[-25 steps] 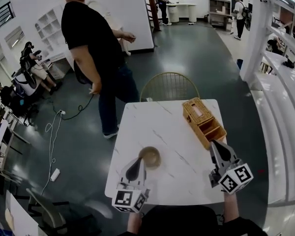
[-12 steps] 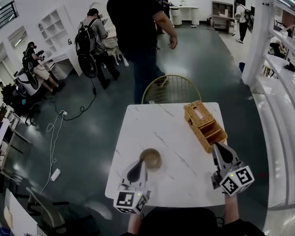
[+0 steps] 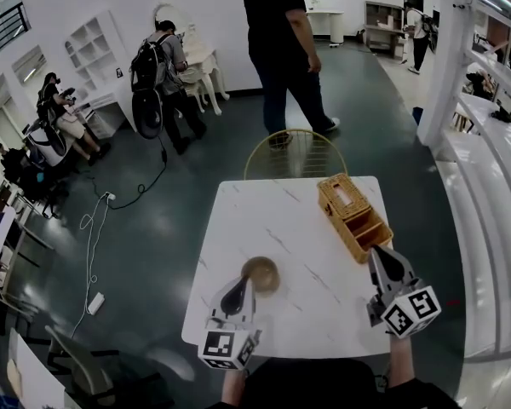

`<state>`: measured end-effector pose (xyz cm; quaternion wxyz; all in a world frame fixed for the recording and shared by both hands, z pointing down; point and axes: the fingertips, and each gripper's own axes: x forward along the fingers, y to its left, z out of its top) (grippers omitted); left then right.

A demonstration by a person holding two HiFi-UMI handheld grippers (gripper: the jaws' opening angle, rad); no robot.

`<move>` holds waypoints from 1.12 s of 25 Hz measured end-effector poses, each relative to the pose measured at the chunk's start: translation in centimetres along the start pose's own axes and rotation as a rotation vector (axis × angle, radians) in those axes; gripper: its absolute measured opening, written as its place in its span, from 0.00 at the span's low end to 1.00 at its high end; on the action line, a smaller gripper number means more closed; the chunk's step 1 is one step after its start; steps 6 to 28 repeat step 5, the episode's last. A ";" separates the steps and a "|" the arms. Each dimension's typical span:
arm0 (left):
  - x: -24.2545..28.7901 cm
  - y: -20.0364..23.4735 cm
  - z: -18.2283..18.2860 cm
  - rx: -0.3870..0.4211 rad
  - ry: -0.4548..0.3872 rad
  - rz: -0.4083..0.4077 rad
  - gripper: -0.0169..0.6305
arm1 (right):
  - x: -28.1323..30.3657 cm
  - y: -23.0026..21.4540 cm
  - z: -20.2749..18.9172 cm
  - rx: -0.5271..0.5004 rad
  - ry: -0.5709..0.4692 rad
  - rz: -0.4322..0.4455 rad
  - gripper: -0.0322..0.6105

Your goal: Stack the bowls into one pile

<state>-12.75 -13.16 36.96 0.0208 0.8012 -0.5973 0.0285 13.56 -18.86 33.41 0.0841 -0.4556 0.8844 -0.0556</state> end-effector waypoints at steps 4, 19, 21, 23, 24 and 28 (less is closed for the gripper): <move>0.1 -0.2 0.2 0.022 0.015 -0.006 0.05 | 0.0 0.0 0.1 -0.011 0.009 -0.002 0.07; 0.1 -0.3 0.3 0.031 0.018 -0.007 0.05 | 0.0 0.0 0.2 -0.013 0.012 -0.003 0.07; 0.1 -0.3 0.3 0.031 0.018 -0.007 0.05 | 0.0 0.0 0.2 -0.013 0.012 -0.003 0.07; 0.1 -0.3 0.3 0.031 0.018 -0.007 0.05 | 0.0 0.0 0.2 -0.013 0.012 -0.003 0.07; 0.1 -0.3 0.3 0.031 0.018 -0.007 0.05 | 0.0 0.0 0.2 -0.013 0.012 -0.003 0.07; 0.1 -0.3 0.3 0.031 0.018 -0.007 0.05 | 0.0 0.0 0.2 -0.013 0.012 -0.003 0.07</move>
